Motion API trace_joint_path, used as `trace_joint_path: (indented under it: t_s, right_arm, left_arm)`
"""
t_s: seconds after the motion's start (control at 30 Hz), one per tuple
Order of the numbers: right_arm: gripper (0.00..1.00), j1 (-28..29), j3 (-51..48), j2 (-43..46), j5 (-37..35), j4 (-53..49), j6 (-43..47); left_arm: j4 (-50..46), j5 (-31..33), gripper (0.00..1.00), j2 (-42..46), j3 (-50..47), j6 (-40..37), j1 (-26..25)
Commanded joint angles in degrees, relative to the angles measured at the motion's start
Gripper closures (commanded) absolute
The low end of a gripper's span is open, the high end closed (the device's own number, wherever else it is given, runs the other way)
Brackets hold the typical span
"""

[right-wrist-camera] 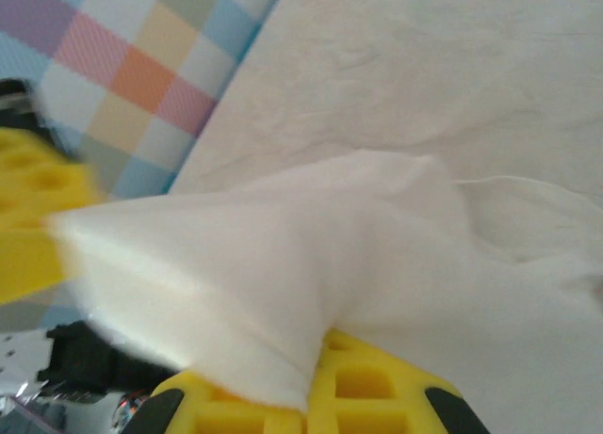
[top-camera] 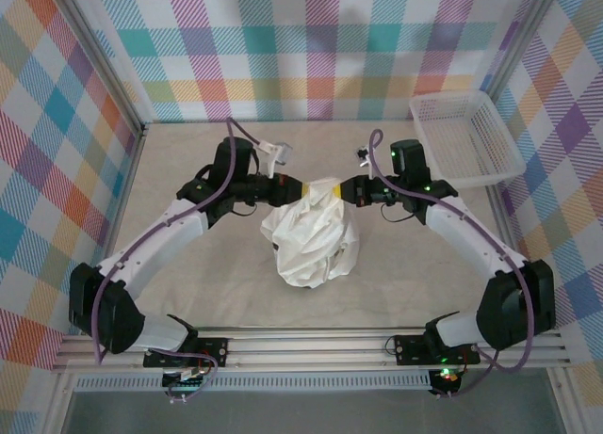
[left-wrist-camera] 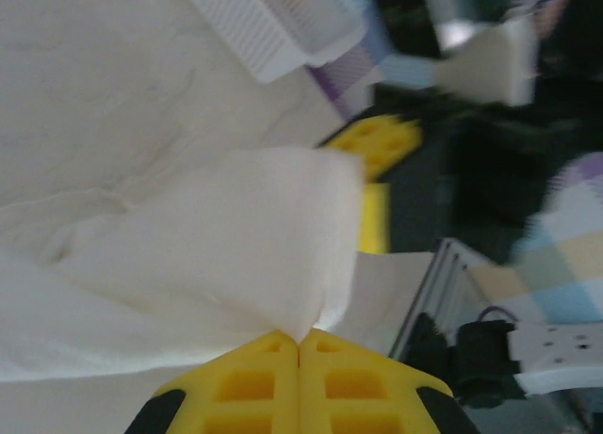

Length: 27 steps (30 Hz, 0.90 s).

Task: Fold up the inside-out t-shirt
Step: Turn the T-shirt inside out at the center of the table.

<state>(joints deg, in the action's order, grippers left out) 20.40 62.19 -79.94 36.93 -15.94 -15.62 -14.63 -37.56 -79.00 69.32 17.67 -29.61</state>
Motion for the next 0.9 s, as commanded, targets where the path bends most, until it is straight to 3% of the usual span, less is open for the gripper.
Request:
trace_joint_path:
  t_s: [0.0, 0.03, 0.1, 0.13, 0.23, 0.33, 0.47, 0.53, 0.7, 0.87]
  right_arm:
    - [0.94, -0.11, -0.23, -1.84, -0.74, 2.16, 0.16]
    - [0.87, -0.09, -0.23, -1.90, -2.65, 1.42, 0.46]
    - [0.55, -0.10, -0.32, -2.05, -9.77, -1.40, 0.33]
    - [0.49, -0.24, -0.07, -1.98, -13.47, -3.67, -0.38]
    - [0.48, -0.10, -4.82, 2.63, -14.57, -0.78, -4.91]
    - [0.52, 2.09, -16.03, 12.39, -20.17, 8.04, -18.93]
    - [0.51, 14.61, -19.15, 22.36, -37.87, 4.53, -27.33]
    - [0.53, 18.18, -19.35, 24.09, -42.67, 3.47, -33.22]
    - [0.54, 19.67, -16.94, 17.30, -39.45, 6.04, -40.06]
    - [0.38, 19.63, -10.70, 5.96, -38.63, 5.69, -41.19]
  left_arm:
    - [5.36, -4.27, 1.00, 3.26, -1.31, 6.94, 0.34]
    - [5.74, -4.19, 1.00, 3.78, -1.98, 7.26, 0.34]
    - [7.56, -4.54, 1.00, 4.09, -3.23, 8.82, 0.34]
    - [8.05, -4.28, 1.00, 3.99, -3.55, 9.53, 0.34]
    - [8.79, -3.53, 1.00, 3.21, -4.48, 10.47, 0.34]
    - [10.68, -3.06, 1.00, 2.83, -5.33, 11.59, 0.34]
    - [9.05, -2.61, 1.00, 2.31, -4.54, 10.80, 0.34]
    - [8.86, -2.72, 1.00, 1.98, -4.20, 10.81, 0.34]
    - [8.22, -2.87, 1.00, 1.82, -3.41, 10.85, 0.34]
    - [7.85, -2.93, 1.00, 2.54, -2.93, 11.11, 0.27]
